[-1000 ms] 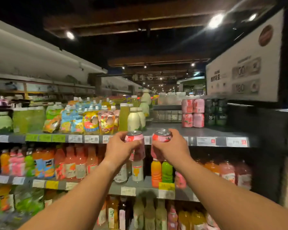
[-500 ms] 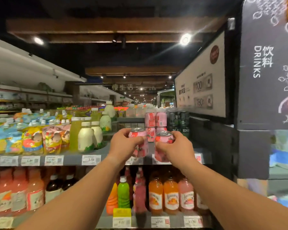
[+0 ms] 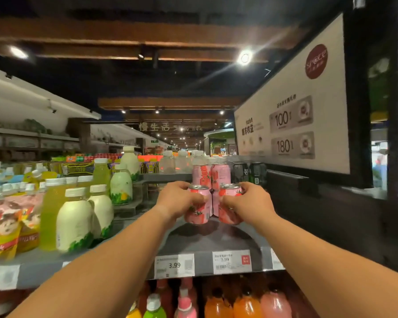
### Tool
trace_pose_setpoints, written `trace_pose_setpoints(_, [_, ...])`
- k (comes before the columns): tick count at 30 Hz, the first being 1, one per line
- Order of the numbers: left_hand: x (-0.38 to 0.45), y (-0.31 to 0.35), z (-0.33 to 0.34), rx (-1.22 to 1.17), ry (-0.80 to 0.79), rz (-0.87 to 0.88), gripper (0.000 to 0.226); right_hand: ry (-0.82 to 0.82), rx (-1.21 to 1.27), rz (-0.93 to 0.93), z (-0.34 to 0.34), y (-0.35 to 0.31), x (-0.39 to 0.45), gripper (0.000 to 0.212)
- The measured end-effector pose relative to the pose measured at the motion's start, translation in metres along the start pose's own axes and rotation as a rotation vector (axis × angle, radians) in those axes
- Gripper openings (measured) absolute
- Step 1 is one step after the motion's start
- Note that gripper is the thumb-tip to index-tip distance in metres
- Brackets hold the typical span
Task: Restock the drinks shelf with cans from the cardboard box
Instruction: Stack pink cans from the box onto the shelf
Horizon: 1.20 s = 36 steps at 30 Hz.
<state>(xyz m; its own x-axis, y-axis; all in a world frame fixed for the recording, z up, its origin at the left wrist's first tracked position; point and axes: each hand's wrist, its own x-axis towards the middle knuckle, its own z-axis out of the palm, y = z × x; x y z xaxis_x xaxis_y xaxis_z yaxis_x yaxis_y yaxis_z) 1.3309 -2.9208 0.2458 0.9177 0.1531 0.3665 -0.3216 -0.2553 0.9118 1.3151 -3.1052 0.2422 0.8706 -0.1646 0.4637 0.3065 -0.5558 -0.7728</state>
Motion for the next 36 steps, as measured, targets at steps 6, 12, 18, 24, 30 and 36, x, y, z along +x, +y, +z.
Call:
trace_pose_setpoints(6, [0.05,-0.031,0.009,0.018,-0.053,-0.097,0.033,-0.054,-0.039,0.092,0.03,0.023,0.047,0.036])
trace_pose_setpoints(12, [0.072,-0.043,0.015,0.069,-0.041,-0.138,0.031,-0.122,-0.101,0.135,0.043,0.037,0.076,0.056])
trace_pose_setpoints(18, [0.082,-0.054,0.023,0.112,-0.052,-0.159,0.034,-0.137,-0.137,0.144,0.047,0.047,0.088,0.054])
trace_pose_setpoints(24, [0.088,-0.063,0.025,0.121,-0.051,-0.151,0.031,-0.185,-0.192,0.125,0.051,0.05,0.099,0.058])
trace_pose_setpoints(30, [0.089,-0.068,0.025,0.071,-0.087,-0.142,0.029,-0.21,-0.182,0.106,0.056,0.056,0.104,0.067])
trace_pose_setpoints(36, [0.09,-0.072,0.027,0.066,-0.104,-0.133,0.033,-0.205,-0.152,0.09,0.058,0.061,0.105,0.066])
